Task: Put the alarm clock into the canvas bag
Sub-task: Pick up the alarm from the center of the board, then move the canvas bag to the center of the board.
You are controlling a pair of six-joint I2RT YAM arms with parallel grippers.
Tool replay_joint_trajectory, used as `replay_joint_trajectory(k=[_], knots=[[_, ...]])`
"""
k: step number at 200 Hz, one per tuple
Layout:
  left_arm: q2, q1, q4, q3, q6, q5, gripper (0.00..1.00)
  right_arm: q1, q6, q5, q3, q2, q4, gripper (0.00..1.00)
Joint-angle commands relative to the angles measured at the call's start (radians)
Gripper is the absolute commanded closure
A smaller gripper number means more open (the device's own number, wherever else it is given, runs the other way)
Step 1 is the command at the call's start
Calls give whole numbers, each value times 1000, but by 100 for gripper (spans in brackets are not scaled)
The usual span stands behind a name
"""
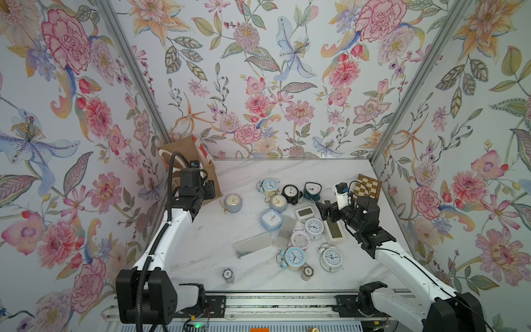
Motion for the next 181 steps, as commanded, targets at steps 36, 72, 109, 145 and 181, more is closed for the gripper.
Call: replay_joint_trajectory(k=[36,72,109,145,181], knots=[[124,2,-36,343,88,-92,63,13,-11,-1,46,-17,-12,1],[369,30,-69,587,128,-133,64,17,-15,6,49,-21,-18,1],[623,62,-145,842,124,-147,66,23,-18,23,47,-34,-29,1],[751,97,-173,965,92,-190,66,26,-21,37,40,-50,-43,1],[766,148,-129,912,60,-182,67,30,-18,48,23,-68,-49,1]])
